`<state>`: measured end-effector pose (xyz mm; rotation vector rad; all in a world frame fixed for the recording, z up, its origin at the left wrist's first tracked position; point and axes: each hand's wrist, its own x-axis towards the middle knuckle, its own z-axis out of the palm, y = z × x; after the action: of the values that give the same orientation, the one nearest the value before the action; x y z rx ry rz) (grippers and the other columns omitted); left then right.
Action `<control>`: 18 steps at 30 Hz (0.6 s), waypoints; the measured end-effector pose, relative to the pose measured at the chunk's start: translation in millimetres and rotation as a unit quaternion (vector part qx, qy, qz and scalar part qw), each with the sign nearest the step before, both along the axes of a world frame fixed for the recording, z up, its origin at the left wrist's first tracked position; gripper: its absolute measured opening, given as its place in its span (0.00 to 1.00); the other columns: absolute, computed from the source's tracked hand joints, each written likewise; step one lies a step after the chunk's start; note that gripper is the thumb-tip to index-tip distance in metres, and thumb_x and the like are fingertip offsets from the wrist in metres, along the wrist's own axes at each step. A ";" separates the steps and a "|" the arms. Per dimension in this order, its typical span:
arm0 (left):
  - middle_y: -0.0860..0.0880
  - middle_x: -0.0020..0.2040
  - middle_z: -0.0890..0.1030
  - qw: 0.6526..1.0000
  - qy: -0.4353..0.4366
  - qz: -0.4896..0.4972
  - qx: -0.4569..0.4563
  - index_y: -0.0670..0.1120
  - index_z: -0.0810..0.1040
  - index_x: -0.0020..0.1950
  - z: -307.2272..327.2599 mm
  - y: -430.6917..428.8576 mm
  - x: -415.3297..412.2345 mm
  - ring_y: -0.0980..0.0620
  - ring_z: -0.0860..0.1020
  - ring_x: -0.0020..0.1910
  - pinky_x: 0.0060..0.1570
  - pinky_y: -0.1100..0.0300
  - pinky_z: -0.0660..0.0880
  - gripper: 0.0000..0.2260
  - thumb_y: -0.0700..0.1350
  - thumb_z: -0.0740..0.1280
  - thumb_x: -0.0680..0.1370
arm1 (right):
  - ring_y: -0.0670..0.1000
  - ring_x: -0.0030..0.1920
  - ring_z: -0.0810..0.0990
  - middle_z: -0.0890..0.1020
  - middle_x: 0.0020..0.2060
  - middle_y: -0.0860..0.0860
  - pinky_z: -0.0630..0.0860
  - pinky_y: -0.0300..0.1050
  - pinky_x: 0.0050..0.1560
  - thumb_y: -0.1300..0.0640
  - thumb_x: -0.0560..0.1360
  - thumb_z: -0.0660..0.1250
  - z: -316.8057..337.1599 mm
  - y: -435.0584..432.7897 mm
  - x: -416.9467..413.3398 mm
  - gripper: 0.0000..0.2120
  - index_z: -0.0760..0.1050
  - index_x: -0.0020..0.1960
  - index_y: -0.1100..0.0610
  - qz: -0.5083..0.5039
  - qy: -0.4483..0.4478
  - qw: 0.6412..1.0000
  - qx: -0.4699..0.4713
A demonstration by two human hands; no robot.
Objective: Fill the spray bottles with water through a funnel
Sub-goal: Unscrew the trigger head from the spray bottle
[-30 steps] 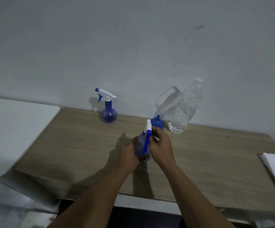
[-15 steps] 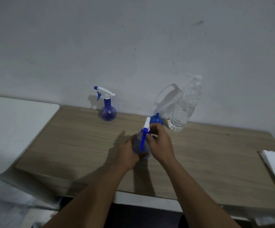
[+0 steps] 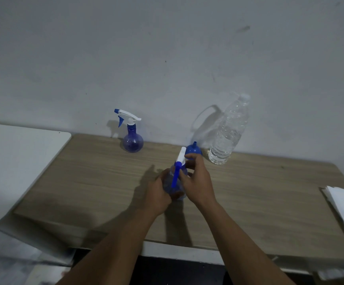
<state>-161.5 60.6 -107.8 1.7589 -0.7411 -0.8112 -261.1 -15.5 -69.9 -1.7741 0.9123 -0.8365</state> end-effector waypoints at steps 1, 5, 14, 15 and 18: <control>0.52 0.58 0.78 0.999 -0.032 -0.007 0.005 0.49 0.73 0.69 1.8 2.8 0.4 0.50 0.77 0.60 0.50 0.68 0.74 0.24 0.39 0.73 0.74 | 0.41 0.52 0.80 0.81 0.51 0.43 0.77 0.36 0.50 0.61 0.76 0.72 -0.5 -0.9 0.4 0.15 0.73 0.59 0.49 -0.001 0.002 1.000 -0.008; 0.56 0.54 0.76 0.995 -0.097 -0.020 0.002 0.49 0.72 0.70 1.8 4.4 2.6 0.57 0.75 0.53 0.54 0.66 0.71 0.27 0.41 0.75 0.72 | 0.39 0.53 0.80 0.81 0.50 0.41 0.77 0.35 0.49 0.64 0.76 0.70 -0.4 0.3 2.1 0.15 0.75 0.59 0.50 0.011 0.016 0.999 -0.026; 0.48 0.60 0.80 0.993 0.106 0.049 -0.032 0.48 0.72 0.71 2.8 0.4 0.5 0.49 0.79 0.60 0.58 0.60 0.74 0.28 0.39 0.74 0.72 | 0.34 0.52 0.77 0.82 0.54 0.42 0.70 0.27 0.49 0.61 0.77 0.69 10.0 0.5 -1.4 0.15 0.80 0.63 0.53 -0.007 0.052 0.996 -0.073; 0.48 0.61 0.79 0.990 0.124 0.051 -0.033 0.47 0.71 0.72 -0.5 -1.8 1.1 0.49 0.78 0.60 0.59 0.60 0.73 0.29 0.38 0.73 0.72 | 0.34 0.52 0.78 0.83 0.53 0.42 0.72 0.29 0.50 0.62 0.76 0.70 13.1 0.4 -1.2 0.15 0.80 0.62 0.53 -0.012 0.044 0.996 -0.074; 0.44 0.63 0.78 0.987 0.156 0.044 -0.008 0.42 0.71 0.71 7.1 -1.7 -2.7 0.45 0.77 0.61 0.59 0.55 0.75 0.26 0.37 0.72 0.74 | 0.41 0.52 0.81 0.82 0.50 0.38 0.78 0.40 0.55 0.65 0.75 0.70 28.5 1.2 -0.6 0.15 0.81 0.60 0.53 -0.020 0.005 0.997 -0.069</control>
<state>-164.2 59.0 -100.7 1.5893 -0.4577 -0.9877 -261.8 -14.3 -41.4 -1.8846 0.9183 -0.9360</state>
